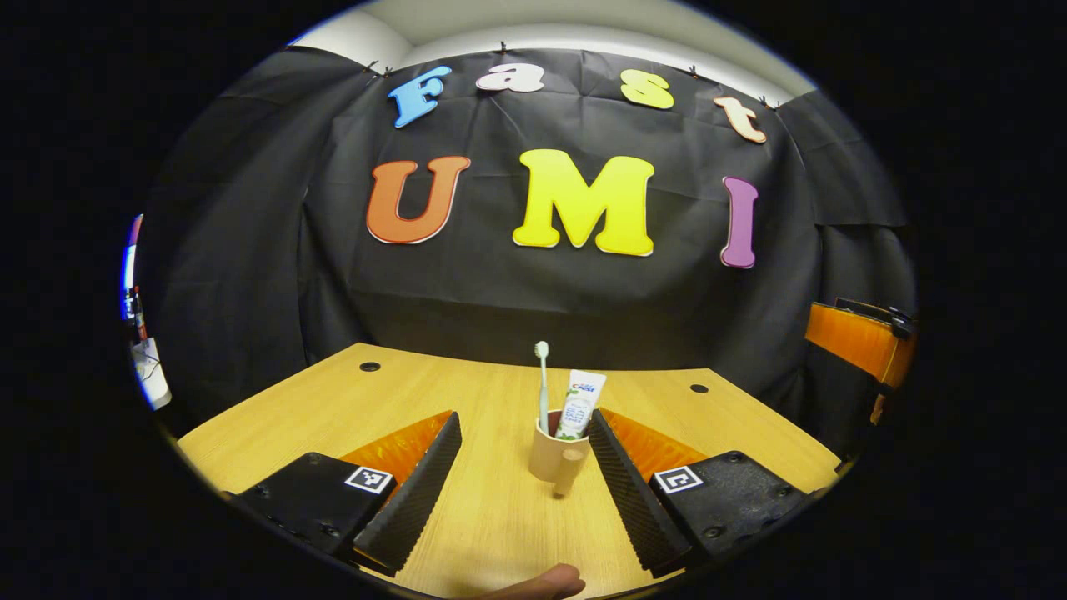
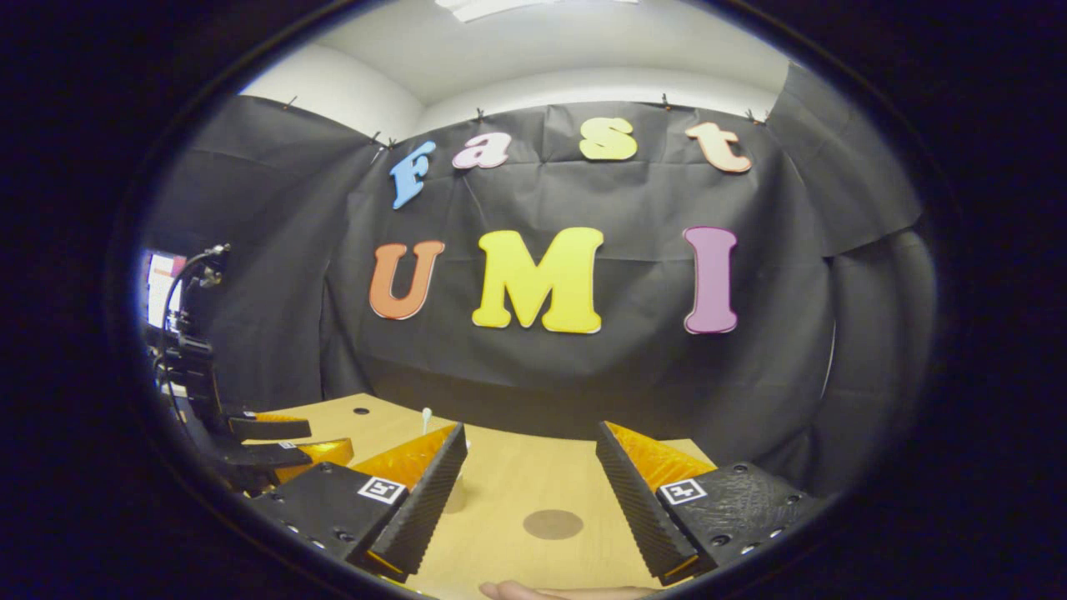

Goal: Put the toothbrush and toothpaste on the desktop into the cup, then pick up the cup and place it on the coaster on the desktop.

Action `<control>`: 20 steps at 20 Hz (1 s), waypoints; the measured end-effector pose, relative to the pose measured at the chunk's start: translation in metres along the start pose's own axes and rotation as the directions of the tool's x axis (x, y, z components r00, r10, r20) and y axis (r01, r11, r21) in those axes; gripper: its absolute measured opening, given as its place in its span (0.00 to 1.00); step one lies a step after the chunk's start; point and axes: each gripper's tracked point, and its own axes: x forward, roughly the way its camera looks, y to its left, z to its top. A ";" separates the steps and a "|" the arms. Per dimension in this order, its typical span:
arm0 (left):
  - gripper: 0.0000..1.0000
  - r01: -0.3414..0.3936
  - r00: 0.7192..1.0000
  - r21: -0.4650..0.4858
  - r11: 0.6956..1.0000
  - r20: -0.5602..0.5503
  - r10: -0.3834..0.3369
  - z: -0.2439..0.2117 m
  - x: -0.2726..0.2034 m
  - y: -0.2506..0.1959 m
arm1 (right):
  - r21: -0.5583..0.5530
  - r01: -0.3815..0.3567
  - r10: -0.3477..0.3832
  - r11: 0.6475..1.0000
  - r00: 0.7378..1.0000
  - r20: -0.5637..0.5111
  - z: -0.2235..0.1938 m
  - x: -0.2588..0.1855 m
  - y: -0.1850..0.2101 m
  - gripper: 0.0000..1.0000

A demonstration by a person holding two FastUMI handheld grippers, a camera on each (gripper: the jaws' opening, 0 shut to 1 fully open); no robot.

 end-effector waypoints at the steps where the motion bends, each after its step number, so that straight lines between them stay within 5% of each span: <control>1: 0.98 -0.012 1.000 0.022 1.000 0.005 0.012 0.003 0.000 -0.002 | -0.006 0.019 -0.019 1.000 1.000 0.004 -0.002 -0.011 -0.016 0.96; 4: 0.98 -0.041 0.999 0.063 0.997 0.023 0.039 0.018 0.011 -0.012 | 0.008 0.057 -0.057 0.998 0.998 0.003 -0.012 -0.042 -0.054 0.94; 12: 0.98 -0.019 0.972 0.082 0.996 -0.230 0.038 0.023 0.070 -0.032 | 0.026 0.139 -0.140 0.990 0.990 0.020 -0.020 -0.080 -0.122 0.95; 17: 0.98 0.023 0.867 0.197 0.980 -0.492 0.079 -0.022 0.104 -0.034 | -0.001 0.128 -0.128 0.992 0.992 0.002 -0.029 -0.085 -0.125 0.95; 20: 0.98 0.040 0.794 0.161 0.986 -0.605 0.066 -0.057 0.111 -0.035 | -0.021 0.165 -0.163 0.986 0.984 0.068 -0.014 -0.094 -0.135 0.96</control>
